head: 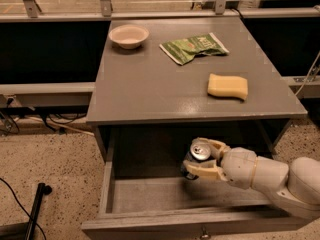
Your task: Pick pepsi can from top drawer and place on counter
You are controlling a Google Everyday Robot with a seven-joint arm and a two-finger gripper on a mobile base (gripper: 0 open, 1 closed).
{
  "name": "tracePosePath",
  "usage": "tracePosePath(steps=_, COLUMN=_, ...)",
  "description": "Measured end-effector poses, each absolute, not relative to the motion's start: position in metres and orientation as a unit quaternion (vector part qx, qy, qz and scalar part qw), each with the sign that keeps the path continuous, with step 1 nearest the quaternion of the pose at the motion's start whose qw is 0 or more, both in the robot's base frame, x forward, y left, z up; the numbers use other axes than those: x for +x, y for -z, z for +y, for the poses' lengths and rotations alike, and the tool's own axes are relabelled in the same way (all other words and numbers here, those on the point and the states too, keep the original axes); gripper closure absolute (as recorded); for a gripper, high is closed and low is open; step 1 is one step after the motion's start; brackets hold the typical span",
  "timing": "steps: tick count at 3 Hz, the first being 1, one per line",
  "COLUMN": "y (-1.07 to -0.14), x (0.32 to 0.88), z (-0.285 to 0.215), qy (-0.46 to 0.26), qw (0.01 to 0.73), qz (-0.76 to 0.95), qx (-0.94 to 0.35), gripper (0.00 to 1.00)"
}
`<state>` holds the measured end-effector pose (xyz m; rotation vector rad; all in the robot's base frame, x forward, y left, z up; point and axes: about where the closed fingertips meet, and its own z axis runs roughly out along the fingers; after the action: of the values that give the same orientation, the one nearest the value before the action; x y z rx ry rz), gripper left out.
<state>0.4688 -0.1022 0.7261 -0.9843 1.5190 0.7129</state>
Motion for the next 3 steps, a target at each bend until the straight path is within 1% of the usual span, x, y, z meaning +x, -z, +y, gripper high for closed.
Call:
tracePosePath(steps=1, y=-0.78, x=0.446, z=-0.112, qy=-0.288, qw=0.593, qz=0.607, qx=-0.443, gripper=1.0)
tracePosePath(steps=2, y=-0.831, x=0.433, z=-0.117, qy=-0.267, qw=0.599, qz=0.582, qx=-0.48, gripper=1.0)
tracePosePath(steps=3, y=-0.877, x=0.435, z=-0.126, qy=-0.251, qw=0.584, qz=0.569, qx=-0.522, gripper=1.0)
